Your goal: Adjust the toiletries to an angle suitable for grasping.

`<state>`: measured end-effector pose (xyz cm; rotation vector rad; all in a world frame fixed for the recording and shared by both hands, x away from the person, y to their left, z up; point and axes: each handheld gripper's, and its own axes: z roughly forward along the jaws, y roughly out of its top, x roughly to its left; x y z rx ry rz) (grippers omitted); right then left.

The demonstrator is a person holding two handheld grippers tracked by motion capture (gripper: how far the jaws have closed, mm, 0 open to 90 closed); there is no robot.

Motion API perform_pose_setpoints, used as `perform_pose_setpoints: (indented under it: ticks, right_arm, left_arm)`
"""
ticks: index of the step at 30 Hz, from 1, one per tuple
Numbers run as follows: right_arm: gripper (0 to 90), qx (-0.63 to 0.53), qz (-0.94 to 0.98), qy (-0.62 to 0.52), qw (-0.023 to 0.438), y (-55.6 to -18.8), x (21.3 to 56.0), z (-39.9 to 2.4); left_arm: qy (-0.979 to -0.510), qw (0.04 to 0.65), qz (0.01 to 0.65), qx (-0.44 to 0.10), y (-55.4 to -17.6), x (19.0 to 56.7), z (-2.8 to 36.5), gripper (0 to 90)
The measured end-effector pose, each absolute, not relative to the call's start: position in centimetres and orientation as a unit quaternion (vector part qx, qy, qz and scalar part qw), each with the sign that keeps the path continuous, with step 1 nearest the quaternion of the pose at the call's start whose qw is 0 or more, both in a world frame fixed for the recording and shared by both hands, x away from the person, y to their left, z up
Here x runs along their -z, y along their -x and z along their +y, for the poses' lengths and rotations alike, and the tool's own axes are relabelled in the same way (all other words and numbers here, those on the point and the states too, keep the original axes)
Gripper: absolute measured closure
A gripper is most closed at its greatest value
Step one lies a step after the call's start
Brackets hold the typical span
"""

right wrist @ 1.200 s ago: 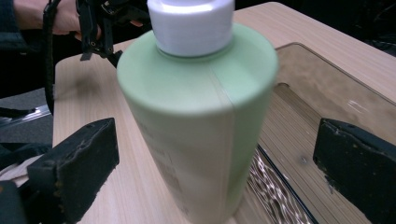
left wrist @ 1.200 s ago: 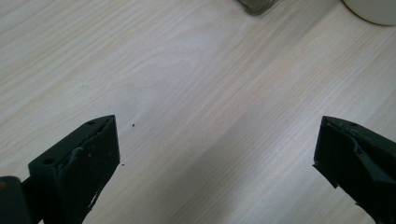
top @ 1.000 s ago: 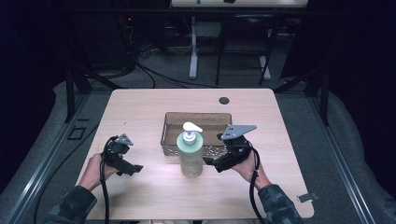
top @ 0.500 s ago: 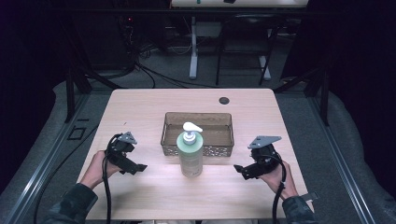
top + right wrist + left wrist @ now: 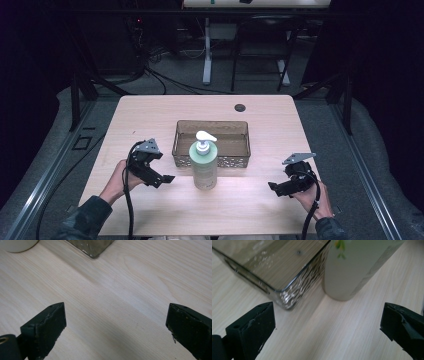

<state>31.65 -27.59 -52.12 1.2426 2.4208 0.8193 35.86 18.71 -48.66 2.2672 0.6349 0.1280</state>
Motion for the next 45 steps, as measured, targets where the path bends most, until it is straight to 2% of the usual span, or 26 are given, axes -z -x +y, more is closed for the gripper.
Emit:
perform_pose_setpoints:
  ticks: [8,18,32,37,45]
  right_arm:
    - [2.5,-0.269,0.836,-0.458,0.14,-32.7,53.4,-28.5]
    - [2.7,-0.273,0.836,-0.452,0.149,-32.6,53.0,-28.3]
    - [3.2,-0.274,0.838,-0.447,0.149,-32.7,52.8,-28.2]
    - [3.8,-0.275,0.839,-0.445,0.152,-32.6,52.7,-28.3]
    - [4.3,-0.272,0.839,-0.446,0.151,-32.5,52.6,-28.2]
  left_arm:
    - [-0.883,0.408,0.223,-0.059,-35.2,47.9,15.6,0.0]
    - [-0.865,0.451,0.207,-0.069,-35.0,46.5,12.8,0.0]
    - [-0.854,0.471,0.204,-0.083,-36.0,46.1,10.9,0.0]
    - [-0.853,0.478,0.194,-0.077,-36.0,46.2,10.6,10.7]
    - [-0.854,0.475,0.196,-0.085,-35.8,46.1,10.6,11.8]
